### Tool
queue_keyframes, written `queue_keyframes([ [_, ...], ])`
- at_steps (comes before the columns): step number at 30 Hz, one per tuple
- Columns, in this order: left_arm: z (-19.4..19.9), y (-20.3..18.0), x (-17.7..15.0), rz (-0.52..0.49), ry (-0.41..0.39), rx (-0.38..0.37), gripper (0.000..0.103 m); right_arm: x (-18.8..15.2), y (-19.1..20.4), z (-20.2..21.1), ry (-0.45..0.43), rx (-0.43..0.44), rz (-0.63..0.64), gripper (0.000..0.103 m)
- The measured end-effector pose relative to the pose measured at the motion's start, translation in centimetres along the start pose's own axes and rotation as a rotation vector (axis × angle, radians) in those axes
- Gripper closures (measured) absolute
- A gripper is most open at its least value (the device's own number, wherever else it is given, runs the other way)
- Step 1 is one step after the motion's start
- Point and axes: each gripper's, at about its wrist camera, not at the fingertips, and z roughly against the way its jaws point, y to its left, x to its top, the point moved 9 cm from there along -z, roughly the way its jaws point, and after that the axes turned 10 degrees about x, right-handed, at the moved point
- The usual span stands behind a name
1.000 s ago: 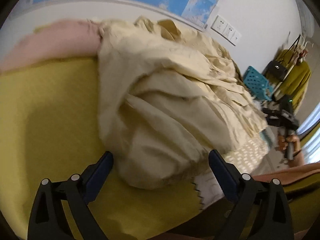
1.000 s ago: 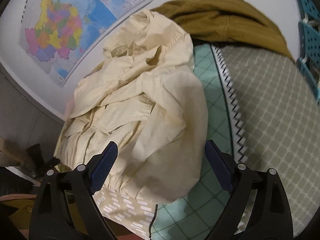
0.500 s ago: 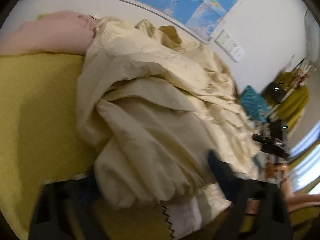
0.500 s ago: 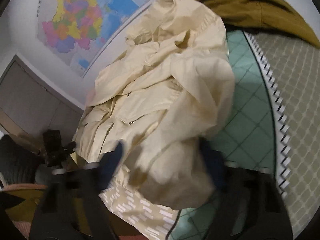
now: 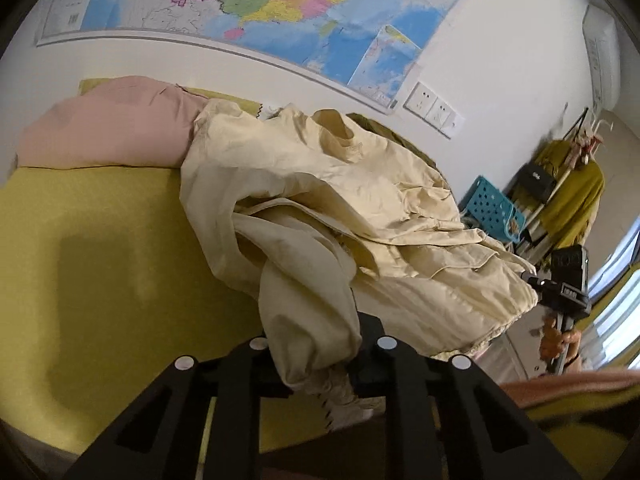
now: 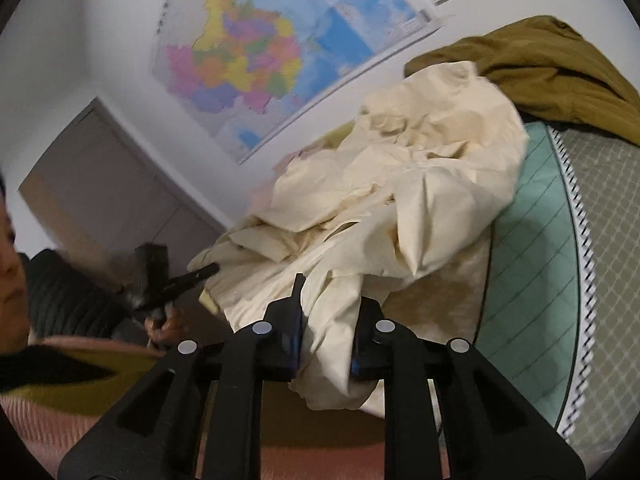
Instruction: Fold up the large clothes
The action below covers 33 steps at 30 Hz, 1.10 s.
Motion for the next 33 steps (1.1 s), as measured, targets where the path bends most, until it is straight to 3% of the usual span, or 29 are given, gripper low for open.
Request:
queue_keyframes([
  [3, -2.0, 1.3, -1.8, -0.028, 0.078, 0.033, 0.072, -2.3, -2.5, -1.4, 0.103, -0.101, -0.042, 0.066],
  [4, -3.0, 1.8, -2.6, -0.045, 0.116, 0.058, 0.064, -2.5, -3.2, -1.6, 0.114, -0.119, -0.055, 0.062],
  [5, -3.5, 2.1, -3.1, -0.054, 0.136, 0.067, 0.056, -3.1, -4.4, -1.7, 0.122, -0.139, -0.092, 0.062],
  [7, -4.1, 2.7, -3.5, -0.060, 0.150, 0.079, 0.050, -3.2, -5.4, -1.4, 0.111, -0.131, -0.137, 0.054],
  [9, -3.5, 3.0, -2.8, -0.038, 0.125, 0.053, 0.048, -2.9, -6.3, -0.6, 0.085, -0.169, -0.147, 0.037],
  [13, 0.2, 3.1, -0.5, -0.103, -0.013, 0.072, 0.036, -1.6, -6.9, 1.6, 0.021, -0.244, -0.135, 0.037],
  [15, 2.2, 2.6, 1.5, -0.144, -0.096, 0.100, 0.030, 0.3, -6.0, 2.4, -0.016, -0.272, -0.065, 0.037],
  [19, 1.7, 0.2, 4.6, -0.254, -0.150, 0.136, 0.027, 4.6, -3.8, 1.0, -0.047, -0.314, 0.082, 0.037],
  [24, -4.5, -4.3, 6.2, -0.378, -0.083, 0.133, 0.027, 9.2, -4.6, -4.5, 0.014, -0.407, 0.194, 0.038],
  [29, -10.2, -7.7, 6.4, -0.441, 0.009, 0.095, 0.027, 12.1, -8.5, -9.5, 0.107, -0.498, 0.250, 0.043],
  [33, -13.1, -9.4, 6.4, -0.478, 0.053, 0.078, 0.027, 13.6, -11.2, -13.4, 0.170, -0.449, 0.177, 0.050],
])
